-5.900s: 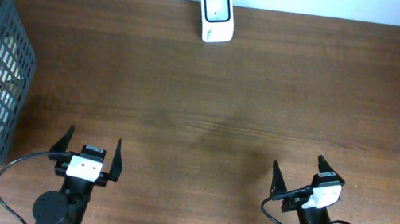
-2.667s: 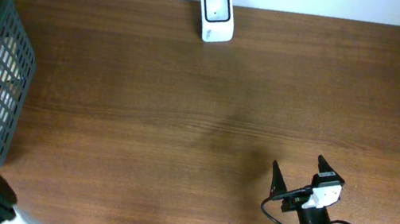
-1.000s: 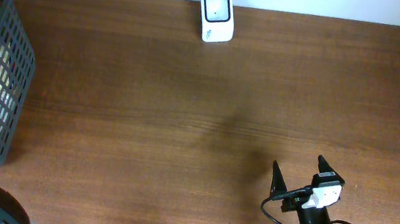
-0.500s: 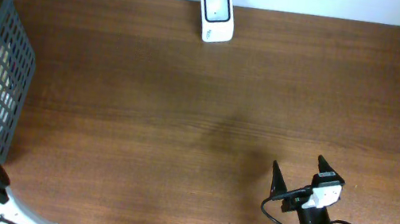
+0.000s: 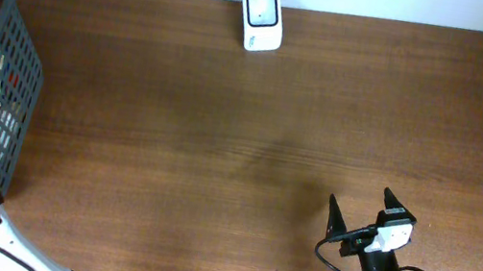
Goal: Scan the item barcode
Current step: 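Lift the white-blue snack bag out and place it mid-table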
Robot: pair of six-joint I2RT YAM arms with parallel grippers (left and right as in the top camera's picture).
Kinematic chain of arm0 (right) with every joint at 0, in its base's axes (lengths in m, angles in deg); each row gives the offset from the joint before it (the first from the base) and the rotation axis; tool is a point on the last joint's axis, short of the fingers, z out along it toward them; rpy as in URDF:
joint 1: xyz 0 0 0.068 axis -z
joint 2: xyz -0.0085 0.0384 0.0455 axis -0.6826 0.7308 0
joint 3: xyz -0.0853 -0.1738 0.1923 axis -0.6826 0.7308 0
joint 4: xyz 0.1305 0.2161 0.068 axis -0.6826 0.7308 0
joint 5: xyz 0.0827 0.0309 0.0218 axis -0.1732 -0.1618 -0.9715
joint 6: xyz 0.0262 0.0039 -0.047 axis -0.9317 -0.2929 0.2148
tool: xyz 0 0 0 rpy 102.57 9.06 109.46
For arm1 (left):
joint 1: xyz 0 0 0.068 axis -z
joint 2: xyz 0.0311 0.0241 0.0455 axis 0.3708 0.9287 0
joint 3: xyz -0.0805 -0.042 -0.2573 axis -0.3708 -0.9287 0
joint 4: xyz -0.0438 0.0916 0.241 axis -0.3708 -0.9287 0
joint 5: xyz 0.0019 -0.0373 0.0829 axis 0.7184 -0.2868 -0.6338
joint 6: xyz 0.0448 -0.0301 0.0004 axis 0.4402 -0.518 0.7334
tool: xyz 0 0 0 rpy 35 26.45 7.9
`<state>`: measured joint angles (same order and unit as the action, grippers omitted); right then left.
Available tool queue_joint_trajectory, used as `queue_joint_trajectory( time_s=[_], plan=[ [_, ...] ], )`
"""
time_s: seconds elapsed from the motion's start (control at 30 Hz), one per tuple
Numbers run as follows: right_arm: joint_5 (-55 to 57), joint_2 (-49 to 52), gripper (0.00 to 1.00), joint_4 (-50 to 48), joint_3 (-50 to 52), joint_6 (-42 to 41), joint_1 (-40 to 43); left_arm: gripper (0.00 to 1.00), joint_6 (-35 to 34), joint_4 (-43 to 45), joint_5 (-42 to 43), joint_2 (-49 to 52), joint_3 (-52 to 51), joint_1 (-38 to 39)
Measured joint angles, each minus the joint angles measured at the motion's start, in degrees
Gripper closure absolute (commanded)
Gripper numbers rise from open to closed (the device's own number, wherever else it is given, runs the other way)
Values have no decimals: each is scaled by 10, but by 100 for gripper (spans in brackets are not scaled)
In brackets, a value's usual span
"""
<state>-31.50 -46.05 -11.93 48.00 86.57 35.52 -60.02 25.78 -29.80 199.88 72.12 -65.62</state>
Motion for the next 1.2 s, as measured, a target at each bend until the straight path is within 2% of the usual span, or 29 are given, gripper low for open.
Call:
queue_joint_trajectory(
  time_s=[0.03, 0.07, 0.13, 0.3, 0.4, 0.67, 0.73, 0.9, 0.93, 1.0, 1.13, 1.2],
  plan=[
    [0, 0, 1, 0, 0, 0, 0, 87, 0, 5, 1, 1, 0, 0],
    [0, 0, 1, 0, 0, 0, 0, 94, 0, 11, 5, 2, 0, 0],
    [0, 0, 1, 0, 0, 0, 0, 100, 1, 16, 11, 3, 0, -1],
    [0, 0, 1, 0, 0, 0, 0, 100, 18, 15, 53, -2, 0, -3],
    [0, 0, 1, 0, 0, 0, 0, 100, 41, 6, 80, -44, -3, -2],
    [0, 0, 1, 0, 0, 0, 0, 100, 79, -5, 94, -341, -4, 14],
    [0, 0, 1, 0, 0, 0, 0, 100, 84, -26, 97, -386, -4, 23],
    [0, 0, 1, 0, 0, 0, 0, 100, 124, -68, 161, -432, -2, 89],
    [0, 0, 1, 0, 0, 0, 0, 100, 133, -84, 180, -432, -1, 123],
    [0, 0, 1, 0, 0, 0, 0, 100, 151, -102, 184, -431, -1, 170],
    [0, 0, 1, 0, 0, 0, 0, 100, 160, -112, 198, -429, -1, 210],
    [0, 0, 1, 0, 0, 0, 0, 100, 162, -147, 220, -427, -2, 254]
  ],
)
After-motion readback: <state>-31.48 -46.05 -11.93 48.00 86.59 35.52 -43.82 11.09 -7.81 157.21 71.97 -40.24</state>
